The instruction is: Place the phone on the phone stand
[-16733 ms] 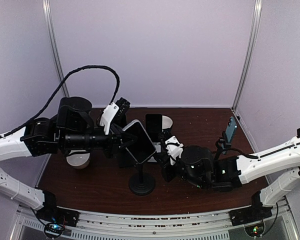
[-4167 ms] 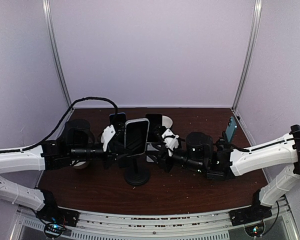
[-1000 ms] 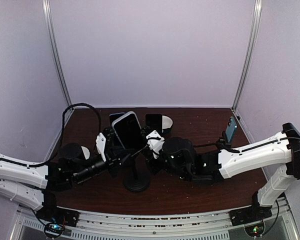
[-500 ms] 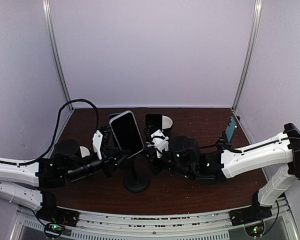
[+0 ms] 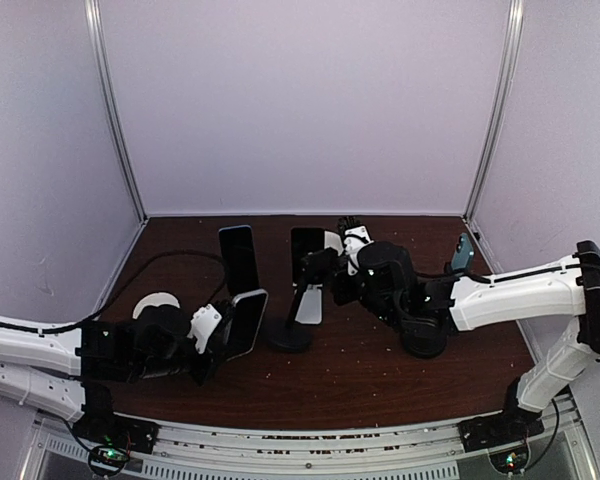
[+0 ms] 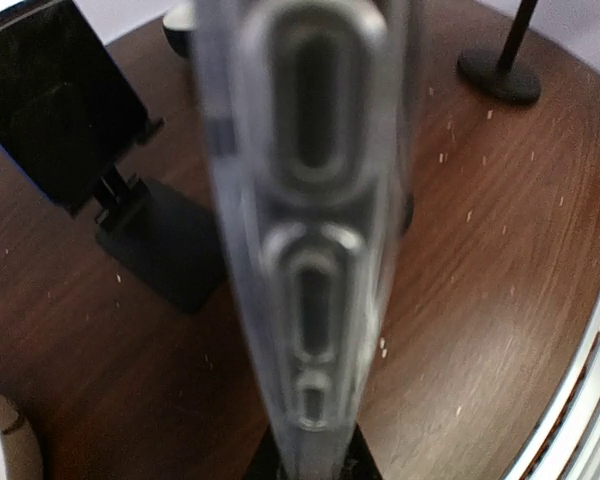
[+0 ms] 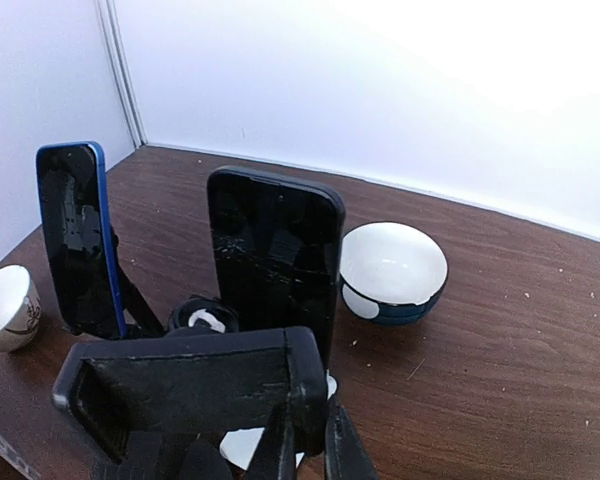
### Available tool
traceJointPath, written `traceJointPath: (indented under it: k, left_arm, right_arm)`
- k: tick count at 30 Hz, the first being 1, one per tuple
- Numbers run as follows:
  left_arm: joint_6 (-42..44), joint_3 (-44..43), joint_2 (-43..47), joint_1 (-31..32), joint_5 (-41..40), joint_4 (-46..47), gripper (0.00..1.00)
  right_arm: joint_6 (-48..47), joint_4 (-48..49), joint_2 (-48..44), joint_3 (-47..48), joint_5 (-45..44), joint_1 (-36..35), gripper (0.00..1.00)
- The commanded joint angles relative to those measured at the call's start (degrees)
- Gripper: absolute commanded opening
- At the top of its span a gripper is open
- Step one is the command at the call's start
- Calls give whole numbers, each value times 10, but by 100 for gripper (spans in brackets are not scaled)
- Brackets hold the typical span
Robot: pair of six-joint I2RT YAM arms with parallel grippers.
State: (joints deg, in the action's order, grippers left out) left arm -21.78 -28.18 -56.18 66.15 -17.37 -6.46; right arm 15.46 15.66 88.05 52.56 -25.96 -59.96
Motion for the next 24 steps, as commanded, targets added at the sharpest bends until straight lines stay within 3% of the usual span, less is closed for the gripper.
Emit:
traceJointPath:
  k: [1,6,10,15,20,24]
  left_arm:
    - [35,1,54,6,5,8,0]
    - [94,-89,104,6,-2,-32,0]
    - [123,-130,118,13,35,11,0]
    - [157,-149,39,16,77,103,0]
    - [145,-154,-58,16,10,222,0]
    - [138,-139,-105,17,13,293,0]
  right_arm:
    - [-48,21,0,33,-13,-56,0]
    - [-51,59,-3,25,19,-81,0]
    - [-25,64,-1,28,47,-88,0]
    - [-5,63,12,41,61,-100,0]
    - [28,49,9,43,49,-101,0]
    - [50,38,19,49,33,-107,0]
